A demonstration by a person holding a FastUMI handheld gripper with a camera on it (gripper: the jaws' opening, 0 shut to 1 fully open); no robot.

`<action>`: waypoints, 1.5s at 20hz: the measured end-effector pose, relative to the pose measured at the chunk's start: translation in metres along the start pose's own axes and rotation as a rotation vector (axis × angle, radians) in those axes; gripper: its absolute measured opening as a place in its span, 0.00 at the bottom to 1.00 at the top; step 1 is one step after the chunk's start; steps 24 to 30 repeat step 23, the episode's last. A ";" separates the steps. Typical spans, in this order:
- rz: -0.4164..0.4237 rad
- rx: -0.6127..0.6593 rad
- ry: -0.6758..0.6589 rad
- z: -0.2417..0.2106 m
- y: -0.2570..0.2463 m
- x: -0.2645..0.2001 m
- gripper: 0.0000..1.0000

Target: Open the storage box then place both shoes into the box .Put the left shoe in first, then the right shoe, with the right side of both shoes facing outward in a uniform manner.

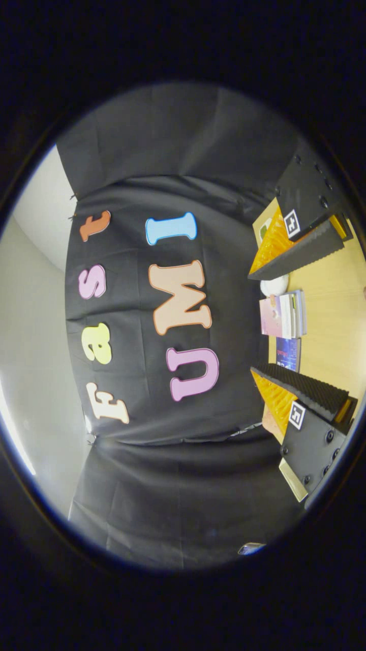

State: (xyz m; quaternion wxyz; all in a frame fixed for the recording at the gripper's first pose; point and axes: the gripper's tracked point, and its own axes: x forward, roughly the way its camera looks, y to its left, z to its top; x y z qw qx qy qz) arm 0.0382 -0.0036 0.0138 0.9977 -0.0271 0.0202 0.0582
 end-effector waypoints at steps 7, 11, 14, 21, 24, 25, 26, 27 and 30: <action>0.039 0.021 0.009 -0.004 -0.010 -0.002 1.00; 0.059 0.016 0.015 -0.004 -0.018 -0.004 1.00; 0.078 0.009 0.015 -0.004 -0.022 -0.005 1.00; 0.110 0.020 0.018 -0.009 -0.025 -0.008 1.00; 0.116 0.031 0.023 -0.012 -0.025 -0.009 1.00; 0.116 0.031 0.023 -0.012 -0.025 -0.009 1.00; 0.116 0.031 0.023 -0.012 -0.025 -0.009 1.00; 0.116 0.031 0.023 -0.012 -0.025 -0.009 1.00; 0.116 0.031 0.023 -0.012 -0.025 -0.009 1.00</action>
